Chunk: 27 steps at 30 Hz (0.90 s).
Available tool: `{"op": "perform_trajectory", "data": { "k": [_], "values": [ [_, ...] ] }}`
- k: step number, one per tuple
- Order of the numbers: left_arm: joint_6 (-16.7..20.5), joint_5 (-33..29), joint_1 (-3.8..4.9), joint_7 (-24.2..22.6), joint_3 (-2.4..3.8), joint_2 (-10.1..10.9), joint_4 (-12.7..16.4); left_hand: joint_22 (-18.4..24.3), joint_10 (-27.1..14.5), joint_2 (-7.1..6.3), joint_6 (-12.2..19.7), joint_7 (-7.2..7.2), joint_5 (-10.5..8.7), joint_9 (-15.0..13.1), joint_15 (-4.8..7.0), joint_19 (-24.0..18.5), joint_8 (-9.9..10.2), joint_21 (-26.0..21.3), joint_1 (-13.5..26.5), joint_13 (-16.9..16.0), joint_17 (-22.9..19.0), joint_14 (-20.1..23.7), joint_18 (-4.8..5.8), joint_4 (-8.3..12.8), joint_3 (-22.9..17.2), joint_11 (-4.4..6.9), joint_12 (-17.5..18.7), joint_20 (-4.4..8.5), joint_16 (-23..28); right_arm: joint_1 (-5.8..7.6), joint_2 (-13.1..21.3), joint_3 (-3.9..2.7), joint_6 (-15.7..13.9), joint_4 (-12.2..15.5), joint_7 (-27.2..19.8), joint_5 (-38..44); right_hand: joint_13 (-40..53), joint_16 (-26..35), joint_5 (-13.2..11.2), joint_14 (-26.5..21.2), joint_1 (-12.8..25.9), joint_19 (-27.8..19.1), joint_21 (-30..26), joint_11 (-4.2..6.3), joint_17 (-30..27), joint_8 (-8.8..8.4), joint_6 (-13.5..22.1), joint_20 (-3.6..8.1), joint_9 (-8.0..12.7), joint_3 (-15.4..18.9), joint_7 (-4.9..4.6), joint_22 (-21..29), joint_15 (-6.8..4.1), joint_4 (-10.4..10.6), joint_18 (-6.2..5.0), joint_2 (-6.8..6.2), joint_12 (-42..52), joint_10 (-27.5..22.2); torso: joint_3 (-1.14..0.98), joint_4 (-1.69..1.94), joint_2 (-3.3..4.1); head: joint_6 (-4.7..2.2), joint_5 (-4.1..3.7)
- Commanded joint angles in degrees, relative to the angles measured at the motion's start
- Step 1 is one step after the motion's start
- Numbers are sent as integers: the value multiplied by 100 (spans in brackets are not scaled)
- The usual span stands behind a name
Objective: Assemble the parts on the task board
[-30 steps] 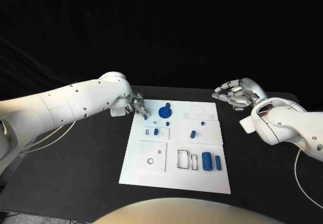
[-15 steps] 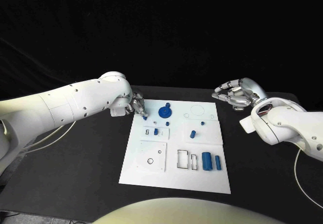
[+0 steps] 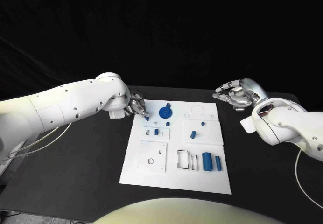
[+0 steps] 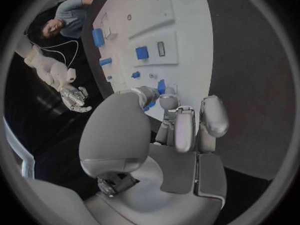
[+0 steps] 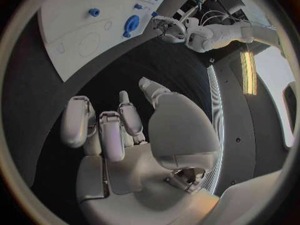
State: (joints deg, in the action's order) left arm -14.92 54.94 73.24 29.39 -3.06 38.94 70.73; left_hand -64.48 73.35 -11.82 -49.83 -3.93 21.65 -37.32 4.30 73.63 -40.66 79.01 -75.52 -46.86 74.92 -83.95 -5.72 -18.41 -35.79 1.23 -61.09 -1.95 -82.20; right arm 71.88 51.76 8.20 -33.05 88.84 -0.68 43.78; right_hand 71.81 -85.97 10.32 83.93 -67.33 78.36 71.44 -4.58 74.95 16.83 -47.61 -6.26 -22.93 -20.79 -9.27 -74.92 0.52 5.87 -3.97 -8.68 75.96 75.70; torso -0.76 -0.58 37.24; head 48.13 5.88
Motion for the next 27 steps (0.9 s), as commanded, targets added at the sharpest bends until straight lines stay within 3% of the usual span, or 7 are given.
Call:
{"op": "perform_trajectory", "data": {
  "k": [1, 7, 15, 27],
  "values": [
    [429, -425, 4, -64, 11, 90, 210, -40, 60, -128, -40, 92, 9, -453, 34, 45, -134, 31, 122, -55, 211, -274, 35, 901, -999, 14, -49, 8, -21, -5, 3, 0, -13, 0, -61, 21, 4, 32, 25, 338, 8, -41, -17, 5, 377, 19, 25, -9, -8, -9, -6, -40, -23, 34, -96, -1, -15, -37, -15, 15, -11, 4, 9],
    [835, -387, -17, -94, 0, 338, 643, -239, 214, -306, -115, 133, 26, -495, 74, 162, -244, 142, 370, -251, 222, -279, 70, 1130, -1426, 57, -204, 47, -26, -5, 14, 0, -9, -1, -60, 18, 4, 32, 25, 338, 8, -41, -17, 5, 377, 19, 25, -9, -8, -9, -6, -40, -23, 34, -96, -1, -15, -37, -18, 21, -14, 26, 22],
    [1295, 146, -176, -138, -27, 683, 1220, -271, 267, -369, -146, 148, 24, -498, 88, 177, -267, 164, 441, -316, 221, -279, 75, 1197, -1529, 73, -256, 61, -25, -5, 39, 0, -9, -4, -56, 13, -7, 35, 33, 337, 12, -38, -18, 6, 375, 30, 27, -8, -12, -2, -5, -41, -24, 47, -96, -4, -23, -45, -15, 41, -17, 55, 12],
    [1543, 678, -354, -228, -60, 851, 1566, -285, 276, -400, -156, 152, 20, -496, 92, 184, -270, 172, 451, -325, 221, -279, 78, 1219, -1554, 77, -262, 64, -25, -5, 55, 1, -12, 1, -54, 8, -9, 38, 34, 335, 14, -39, -21, 6, 367, 33, 28, -8, -13, 0, -5, -39, -24, 51, -96, -5, -23, -46, -11, 23, -3, 78, 33]
  ]
}}
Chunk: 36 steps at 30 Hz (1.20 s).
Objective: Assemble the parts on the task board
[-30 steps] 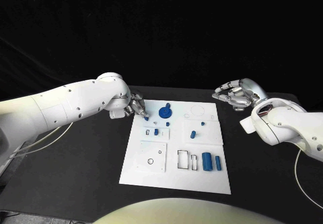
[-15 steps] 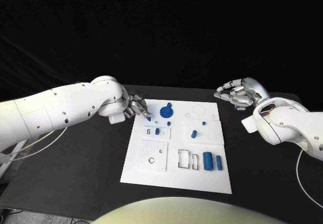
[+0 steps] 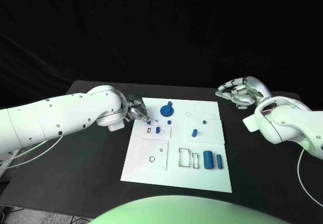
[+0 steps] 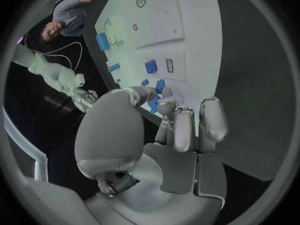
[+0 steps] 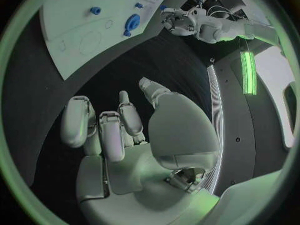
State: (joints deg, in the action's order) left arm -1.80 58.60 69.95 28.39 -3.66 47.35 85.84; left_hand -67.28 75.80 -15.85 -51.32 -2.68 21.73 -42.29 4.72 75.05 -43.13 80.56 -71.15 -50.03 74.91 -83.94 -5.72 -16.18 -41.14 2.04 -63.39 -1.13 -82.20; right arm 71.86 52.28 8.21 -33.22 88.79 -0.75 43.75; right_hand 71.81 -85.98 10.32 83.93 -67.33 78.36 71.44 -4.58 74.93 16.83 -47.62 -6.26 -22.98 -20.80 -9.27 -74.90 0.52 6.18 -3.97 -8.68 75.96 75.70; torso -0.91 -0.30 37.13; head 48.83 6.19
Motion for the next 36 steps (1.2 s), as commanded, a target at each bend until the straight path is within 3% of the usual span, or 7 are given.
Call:
{"op": "perform_trajectory", "data": {
  "k": [1, 14, 36],
  "values": [
    [240, 330, -41, -136, -3, 20, 78, -5, 35, -4, -10, 27, 12, 1, 51, 42, -24, 19, 13, -11, 221, -280, 78, 1002, -1026, -2, -33, -17, -24, -3, 4, 1, 5, 6, -47, 11, -9, 38, 34, 335, 14, -39, -22, 6, 368, 33, 28, -8, -7, 1, -5, -41, -24, 20, -96, -5, -24, -46, 4, -6, 7, 15, 3],
    [-25, 390, -124, -130, -16, 67, 176, -16, 40, -9, -15, 28, 10, 2, 52, 48, -25, 24, 14, -16, 220, -280, 80, 1008, -1035, -1, -37, -15, -23, -4, 6, 2, 10, 6, -43, 10, -9, 37, 35, 336, 16, -37, -20, 6, 372, 36, 28, -8, -8, 2, -4, -43, -25, 25, -96, -4, -23, -45, 2, -5, 3, 52, 15],
    [-313, 440, -227, -74, -25, 8, 92, -15, 40, -11, -17, 29, 8, 4, 53, 46, -24, 24, 16, -11, 220, -280, 80, 1010, -1044, -1, -33, -15, -23, -5, -1, 2, 12, -5, -58, 3, -25, 49, 39, 331, 21, -49, -45, 7, 347, 47, 33, -7, -11, 9, -3, -25, -26, 41, -101, -3, -34, -56, 2, -4, 1, 82, 16]
  ]
}}
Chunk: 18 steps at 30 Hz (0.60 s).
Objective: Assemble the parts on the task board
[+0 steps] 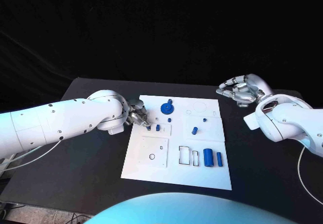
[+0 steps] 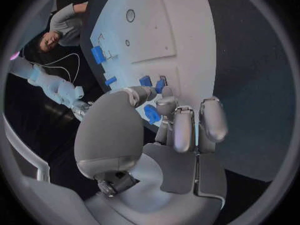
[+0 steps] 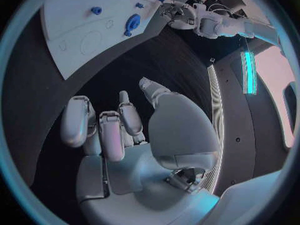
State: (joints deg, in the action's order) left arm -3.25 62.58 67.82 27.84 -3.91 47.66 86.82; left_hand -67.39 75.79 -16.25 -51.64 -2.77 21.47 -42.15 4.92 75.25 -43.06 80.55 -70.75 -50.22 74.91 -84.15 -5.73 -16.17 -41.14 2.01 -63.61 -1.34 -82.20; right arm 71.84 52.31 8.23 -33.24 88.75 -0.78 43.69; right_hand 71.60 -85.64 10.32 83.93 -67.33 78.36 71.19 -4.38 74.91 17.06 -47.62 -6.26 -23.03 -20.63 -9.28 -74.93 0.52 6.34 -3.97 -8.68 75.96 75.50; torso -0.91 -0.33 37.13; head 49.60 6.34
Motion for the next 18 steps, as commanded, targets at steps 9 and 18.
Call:
{"op": "perform_trajectory", "data": {
  "k": [9, 18],
  "values": [
    [-226, 53, -32, -13, -3, -54, -35, 1, 33, 29, 12, 38, 33, -8, 34, 21, -31, 22, -22, 33, 218, -259, 79, 1010, -1050, 2, 6, 7, -22, -4, -6, 0, 3, -4, -80, -1, -34, 35, 40, 319, 20, -93, -92, -12, 300, 29, 37, -6, -7, -4, -3, 32, -26, 32, -119, -4, -57, -60, -2, 1, -1, 6, -7],
    [-257, 71, -38, -13, -6, -81, -54, 12, 32, 28, 11, 38, 31, -7, 34, 14, -29, 18, -19, 36, 216, -258, 77, 1011, -1057, 2, 10, 7, -21, -5, -18, 2, -11, -26, -167, -51, -670, 420, 45, 122, -60, -533, -899, -6, -375, 130, 140, 4, -33, 12, 0, 611, -41, 124, -284, -19, -590, -558, -2, 0, 3, 19, -10]
  ]
}}
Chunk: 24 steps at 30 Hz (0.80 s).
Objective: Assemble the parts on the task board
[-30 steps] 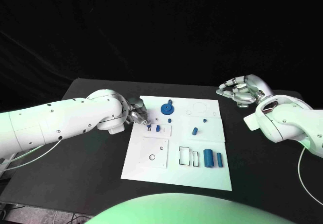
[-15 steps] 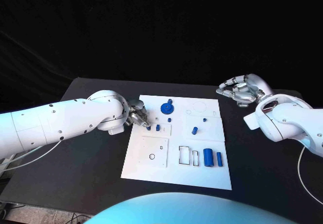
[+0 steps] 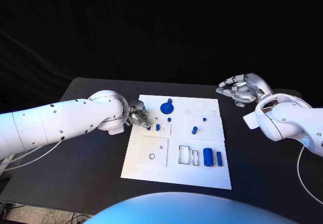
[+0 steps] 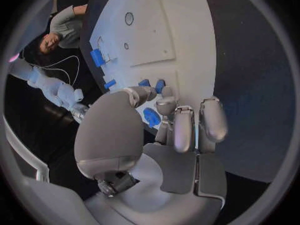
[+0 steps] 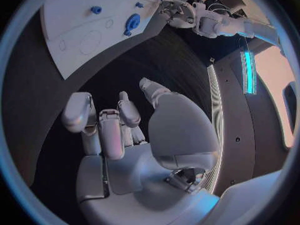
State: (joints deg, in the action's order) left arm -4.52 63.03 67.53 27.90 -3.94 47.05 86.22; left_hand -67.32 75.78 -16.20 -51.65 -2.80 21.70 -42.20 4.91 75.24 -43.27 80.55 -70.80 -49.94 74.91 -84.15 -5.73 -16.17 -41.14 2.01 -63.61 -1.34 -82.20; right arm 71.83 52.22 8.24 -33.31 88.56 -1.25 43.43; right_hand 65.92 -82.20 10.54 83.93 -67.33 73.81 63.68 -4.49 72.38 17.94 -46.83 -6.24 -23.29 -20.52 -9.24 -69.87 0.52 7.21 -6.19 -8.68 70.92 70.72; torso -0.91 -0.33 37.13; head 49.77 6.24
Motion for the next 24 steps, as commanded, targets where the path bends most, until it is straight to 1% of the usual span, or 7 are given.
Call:
{"op": "perform_trajectory", "data": {
  "k": [1, 4, 6, 8, 14, 17, 24],
  "values": [
    [-132, 27, -9, -19, -3, -21, 4, 5, 32, 23, 12, 41, 8, -3, 35, 14, -8, 19, -14, 9, 216, -258, 77, 1011, -1057, 3, 9, 7, -21, -5, -10, 1, -5, -9, -126, -29, -199, 125, 23, 98, -69, -123, -235, 7, -202, 49, 71, 4, -9, -1, -4, 168, -41, 44, -79, -21, -168, -153, -2, 0, 3, 2, 0],
    [-142, 31, -10, -18, -4, -28, -5, 5, 32, 23, 12, 41, 8, -3, 35, 14, -8, 19, -14, 9, 216, -258, 77, 1011, -1057, 3, 9, 7, -21, -9, -18, 2, -9, -22, -183, -68, -597, 325, 23, 13, -103, -293, -610, 10, -485, 95, 113, 9, -19, 1, -1, 431, -46, 88, -144, -32, -501, -421, -5, 1, 0, 9, 4],
    [-145, 32, -10, -18, -4, -34, -11, 5, 32, 23, 12, 41, 8, -3, 35, 14, -8, 19, -14, 9, 216, -258, 77, 1011, -1057, 3, 9, 7, -21, -14, -28, 3, -3, -36, -266, -136, -1822, 1191, 24, -454, -164, -997, -1940, -6, -1717, 153, 195, 1, -32, -29, -14, 1372, -27, 150, -380, -50, -1581, -1298, -6, 2, 1, 11, 5],
    [-148, 32, -11, -18, -5, -41, -16, 5, 32, 23, 12, 41, 8, -3, 35, 14, -8, 19, -14, 9, 216, -258, 77, 1011, -1057, 3, 9, 7, -21, -19, -36, 4, 24, -47, -334, -213, -2335, 2673, 38, -1353, -211, -1425, -2686, -69, -3460, 169, 334, -69, -32, -105, -82, 1858, 37, 217, -405, -69, -2226, -1713, -6, 2, 2, 15, 4],
    [-149, 33, -12, -17, -10, -84, -52, 7, 39, 25, 9, 39, 2, 0, 35, 10, -6, 19, -6, -7, 218, -259, 76, 1010, -1072, 1, 1, 8, -21, -36, -68, 7, 215, -83, -591, -585, -3751, 4673, 32, -2642, -317, -2352, -4132, -466, -4248, 142, 592, -427, 24, -266, -405, 2867, 492, 314, -314, -170, -3833, -2358, -3, -1, 0, 19, 6],
    [-151, 33, -14, -15, -16, -118, -88, 12, 44, 28, 7, 38, -5, 2, 33, 5, -5, 17, 10, -12, 217, -259, 75, 1000, -1076, 0, -2, 8, -21, -42, -81, 9, 309, -96, -744, -753, -4756, 5884, 36, -3142, -396, -2755, -5001, -619, -4953, 49, 605, -759, 186, -223, -584, 3634, 731, 261, -336, -142, -4538, -2237, -2, -2, 3, 21, 2],
    [-213, 32, -30, -4, -33, -189, -162, 18, 58, 31, 3, 39, -25, 6, 30, -4, -3, 14, 64, -25, 217, -259, 75, 968, -1075, -2, -11, 7, -21, -47, -90, 11, 384, -110, -990, -958, -5518, 6550, 61, -3096, -427, -2856, -5567, -689, -5487, -43, 516, -917, 374, -120, -582, 4261, 839, 174, -420, -54, -4948, -2065, 0, -3, 2, 23, -20]
  ]
}}
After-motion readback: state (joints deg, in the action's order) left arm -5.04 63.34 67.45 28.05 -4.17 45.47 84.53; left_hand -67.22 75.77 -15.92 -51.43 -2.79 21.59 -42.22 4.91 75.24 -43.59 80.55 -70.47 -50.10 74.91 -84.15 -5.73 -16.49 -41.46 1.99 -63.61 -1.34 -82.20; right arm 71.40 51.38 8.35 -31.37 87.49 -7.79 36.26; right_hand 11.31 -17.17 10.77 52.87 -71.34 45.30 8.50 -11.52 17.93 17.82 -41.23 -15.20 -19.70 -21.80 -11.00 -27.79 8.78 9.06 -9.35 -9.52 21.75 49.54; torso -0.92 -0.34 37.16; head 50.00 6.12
